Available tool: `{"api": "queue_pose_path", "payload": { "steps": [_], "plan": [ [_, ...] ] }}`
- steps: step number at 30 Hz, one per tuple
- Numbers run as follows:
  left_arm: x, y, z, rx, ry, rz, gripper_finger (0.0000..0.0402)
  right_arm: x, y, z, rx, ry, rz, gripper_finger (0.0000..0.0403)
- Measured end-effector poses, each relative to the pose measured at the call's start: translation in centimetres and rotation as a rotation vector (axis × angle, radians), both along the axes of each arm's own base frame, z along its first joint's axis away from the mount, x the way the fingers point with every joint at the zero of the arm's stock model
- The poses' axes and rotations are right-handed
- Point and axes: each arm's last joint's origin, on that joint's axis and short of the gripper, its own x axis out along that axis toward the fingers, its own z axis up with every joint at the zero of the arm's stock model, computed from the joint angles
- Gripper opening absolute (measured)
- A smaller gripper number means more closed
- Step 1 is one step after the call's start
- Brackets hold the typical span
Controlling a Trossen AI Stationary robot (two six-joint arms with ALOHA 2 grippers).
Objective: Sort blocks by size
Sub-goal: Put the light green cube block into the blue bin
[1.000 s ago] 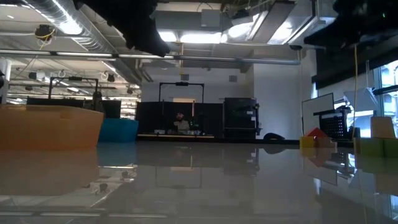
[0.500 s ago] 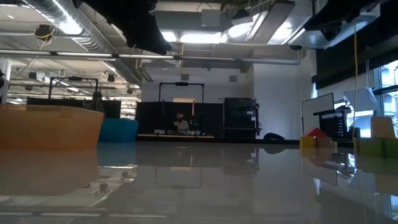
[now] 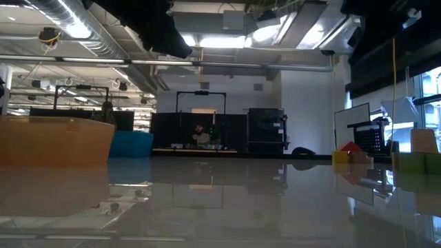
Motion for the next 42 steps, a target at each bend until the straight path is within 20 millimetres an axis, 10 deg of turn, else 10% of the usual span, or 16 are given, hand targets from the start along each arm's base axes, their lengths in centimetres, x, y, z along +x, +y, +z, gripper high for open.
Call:
{"api": "queue_pose_path", "payload": {
  "steps": [10,25,42],
  "plan": [
    [0.0,0.0,0.0,0.000,0.000,0.000,0.0205,2.0,2.0,-4.8,0.036,0.400,-0.043,0.0024],
    [0.0,0.0,-0.1,-0.005,0.008,0.001,0.0205,4.6,2.4,-9.6,-0.002,0.699,0.136,0.0226],
    [0.8,0.1,-1.3,-0.014,0.058,0.001,0.0205,5.9,2.4,-12.0,-0.070,0.831,0.246,0.0237]
  ]
}}
